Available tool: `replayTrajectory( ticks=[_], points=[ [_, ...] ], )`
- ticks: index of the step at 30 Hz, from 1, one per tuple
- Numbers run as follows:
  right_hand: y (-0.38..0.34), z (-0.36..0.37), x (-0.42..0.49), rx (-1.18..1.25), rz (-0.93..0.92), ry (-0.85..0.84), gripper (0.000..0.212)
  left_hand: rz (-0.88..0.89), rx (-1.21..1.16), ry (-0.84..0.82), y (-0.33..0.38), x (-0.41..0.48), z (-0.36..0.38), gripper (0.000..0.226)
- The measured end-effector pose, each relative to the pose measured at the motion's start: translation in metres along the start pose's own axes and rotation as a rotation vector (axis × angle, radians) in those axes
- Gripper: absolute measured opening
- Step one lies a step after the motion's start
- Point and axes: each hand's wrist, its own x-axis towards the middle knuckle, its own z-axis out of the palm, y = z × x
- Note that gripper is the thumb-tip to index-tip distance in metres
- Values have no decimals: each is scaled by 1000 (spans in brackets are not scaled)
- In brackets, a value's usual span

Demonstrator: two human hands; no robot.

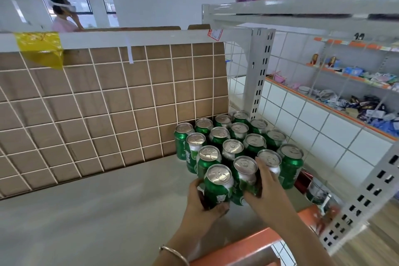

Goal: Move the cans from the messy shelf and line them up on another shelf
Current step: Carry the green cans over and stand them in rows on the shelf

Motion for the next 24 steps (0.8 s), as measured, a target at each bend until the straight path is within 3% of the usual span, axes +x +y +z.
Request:
replayTrajectory(
  ticks=[4,8,11,16,21,24],
  points=[
    [1,-10,-3,63,5,108,70,-108,-142,86,13,-6,-5,65],
    [13,-28,-1,176,64,293,56,-109,-128,309,19,10,-13,54],
    [20,-30,-4,259,92,321,49,-107,-150,259,24,19,8,51],
    [14,-19,-16,329,45,327,39,-108,-250,313,18,29,30,77],
    [-4,-12,-15,373,-15,313,37,-197,-231,190,25,10,25,41],
    [-19,0,-11,309,-92,277,35,-267,-132,163,21,4,7,35]
  ],
)
